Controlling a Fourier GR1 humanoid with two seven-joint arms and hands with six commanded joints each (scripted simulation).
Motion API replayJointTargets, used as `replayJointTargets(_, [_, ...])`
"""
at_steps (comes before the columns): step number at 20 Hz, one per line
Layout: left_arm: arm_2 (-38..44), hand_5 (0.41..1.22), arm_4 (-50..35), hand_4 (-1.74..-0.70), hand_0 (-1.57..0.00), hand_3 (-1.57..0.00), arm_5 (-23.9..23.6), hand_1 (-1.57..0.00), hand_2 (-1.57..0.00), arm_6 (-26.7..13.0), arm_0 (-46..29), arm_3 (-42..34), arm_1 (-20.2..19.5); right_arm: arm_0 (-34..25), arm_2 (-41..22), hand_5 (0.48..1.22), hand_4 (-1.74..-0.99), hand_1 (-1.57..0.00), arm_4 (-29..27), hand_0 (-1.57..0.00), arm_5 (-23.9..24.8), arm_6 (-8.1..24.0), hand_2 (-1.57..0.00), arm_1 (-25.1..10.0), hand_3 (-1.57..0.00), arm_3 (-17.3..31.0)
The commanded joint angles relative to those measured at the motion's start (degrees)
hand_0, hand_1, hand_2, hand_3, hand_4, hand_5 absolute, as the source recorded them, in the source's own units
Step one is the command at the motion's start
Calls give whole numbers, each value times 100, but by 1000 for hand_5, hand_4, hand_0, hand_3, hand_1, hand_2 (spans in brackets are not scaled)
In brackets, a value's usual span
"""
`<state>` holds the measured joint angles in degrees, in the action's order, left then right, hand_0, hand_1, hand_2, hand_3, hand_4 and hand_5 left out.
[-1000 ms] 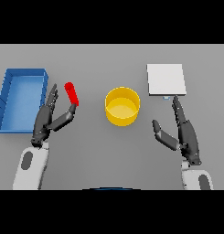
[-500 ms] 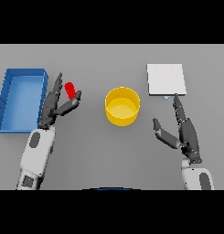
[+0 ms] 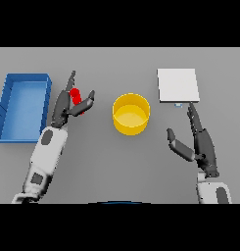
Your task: Pick up the red beaker and tilt it to pour out 1 green nut into yellow bowl. Pick up the yellow bowl and place it on the metallic measuring scale.
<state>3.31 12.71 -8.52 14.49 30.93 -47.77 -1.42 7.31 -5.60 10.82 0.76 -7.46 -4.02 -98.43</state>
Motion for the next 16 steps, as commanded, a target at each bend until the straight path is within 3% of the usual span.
replayJointTargets(1, [53,692,-20,-1271,1,1,-43,1,1,80,78,126,16,59,-41,691,-1265,1,15,1,-4,-44,1,40,1,-1])
replayJointTargets(3, [160,741,-49,-1324,-93,-47,-228,-141,-150,331,225,337,109,15,-43,691,-1255,1,81,1,42,-27,1,29,1,5])
replayJointTargets(4, [210,770,-71,-1355,-322,-218,-303,-364,-358,394,246,413,147,-23,-39,690,-1252,1,110,1,61,-10,1,17,1,6])
replayJointTargets(6, [285,933,-89,-1480,-772,-584,-371,-799,-794,426,362,576,201,-100,-36,692,-1245,1,139,1,96,63,1,30,1,37])
replayJointTargets(8, [295,1036,-40,-1569,-1060,-891,-321,-1077,-1074,771,391,671,216,-68,-58,693,-1240,1,162,1,107,76,1,54,1,41])
replayJointTargets(11, [364,1119,-147,-1606,-1309,-1203,-305,-1318,-1317,1032,385,730,233,-23,-87,685,-1232,1,135,1,81,-42,1,88,1,42])
replayJointTargets(14, [400,1128,-197,-1672,-1437,-1383,-396,-1441,-1441,852,455,718,246,-191,-49,673,-1196,1,189,1,137,35,1,80,1,206])
replayJointTargets(16, [346,1127,-158,-1697,-1485,-1451,-443,-1488,-1488,685,539,545,179,-162,-29,667,-1175,1,194,1,147,-79,1,43,1,166])
